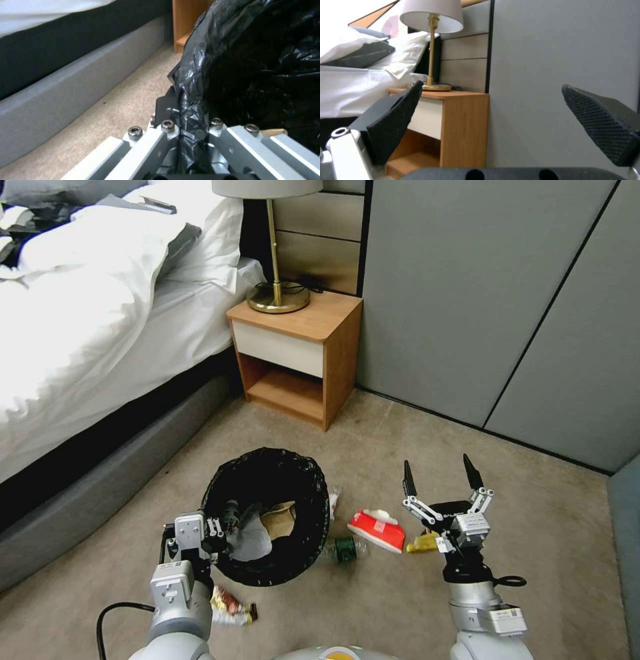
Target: Pick up the trash bin, then pick up the garbage from the floor and place it into the trash bin.
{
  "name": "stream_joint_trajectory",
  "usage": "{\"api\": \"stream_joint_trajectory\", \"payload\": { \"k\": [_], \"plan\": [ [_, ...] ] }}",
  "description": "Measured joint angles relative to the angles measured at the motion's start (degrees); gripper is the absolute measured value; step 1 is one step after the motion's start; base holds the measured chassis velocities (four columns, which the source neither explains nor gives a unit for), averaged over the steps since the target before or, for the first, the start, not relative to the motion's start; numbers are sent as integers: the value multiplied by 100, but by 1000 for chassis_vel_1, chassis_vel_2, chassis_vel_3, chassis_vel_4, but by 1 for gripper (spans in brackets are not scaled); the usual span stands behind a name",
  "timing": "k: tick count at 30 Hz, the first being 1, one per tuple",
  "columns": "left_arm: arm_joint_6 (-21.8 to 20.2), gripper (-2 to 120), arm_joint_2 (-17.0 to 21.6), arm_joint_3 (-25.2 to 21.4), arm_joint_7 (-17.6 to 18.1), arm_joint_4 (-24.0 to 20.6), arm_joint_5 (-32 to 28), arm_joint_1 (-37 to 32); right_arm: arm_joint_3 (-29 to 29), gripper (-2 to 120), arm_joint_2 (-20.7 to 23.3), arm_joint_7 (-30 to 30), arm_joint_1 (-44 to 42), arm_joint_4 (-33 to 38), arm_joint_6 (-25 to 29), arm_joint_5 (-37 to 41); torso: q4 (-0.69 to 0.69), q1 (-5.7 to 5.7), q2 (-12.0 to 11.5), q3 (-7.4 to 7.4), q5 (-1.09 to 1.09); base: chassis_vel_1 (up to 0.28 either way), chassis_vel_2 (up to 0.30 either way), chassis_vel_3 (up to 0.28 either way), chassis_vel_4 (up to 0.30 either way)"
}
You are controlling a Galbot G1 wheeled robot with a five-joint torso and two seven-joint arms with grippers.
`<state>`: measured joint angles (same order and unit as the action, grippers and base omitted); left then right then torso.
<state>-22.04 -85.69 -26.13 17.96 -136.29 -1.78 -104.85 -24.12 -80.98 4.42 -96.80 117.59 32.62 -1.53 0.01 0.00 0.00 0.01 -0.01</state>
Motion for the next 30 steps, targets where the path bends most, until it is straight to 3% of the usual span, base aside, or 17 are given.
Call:
{"api": "stream_joint_trajectory", "payload": {
  "k": [9,23,28,30],
  "plan": [
    [1,1,-13,12,-1,3,11,9,-8,100,-18,-159,62,-41,189,-8,-1,1,0,1,1,-150,144,142,-151],
    [7,1,12,11,1,8,11,-7,-44,100,10,-97,154,-59,126,-16,-1,0,0,-1,1,0,0,0,0],
    [16,1,15,14,1,8,11,-16,-116,100,92,270,268,0,-300,-98,0,0,0,-1,1,0,0,0,0],
    [17,1,16,19,0,9,12,-9,-84,100,185,665,301,83,-962,47,-1,0,0,-1,1,0,0,0,0]
  ]
}}
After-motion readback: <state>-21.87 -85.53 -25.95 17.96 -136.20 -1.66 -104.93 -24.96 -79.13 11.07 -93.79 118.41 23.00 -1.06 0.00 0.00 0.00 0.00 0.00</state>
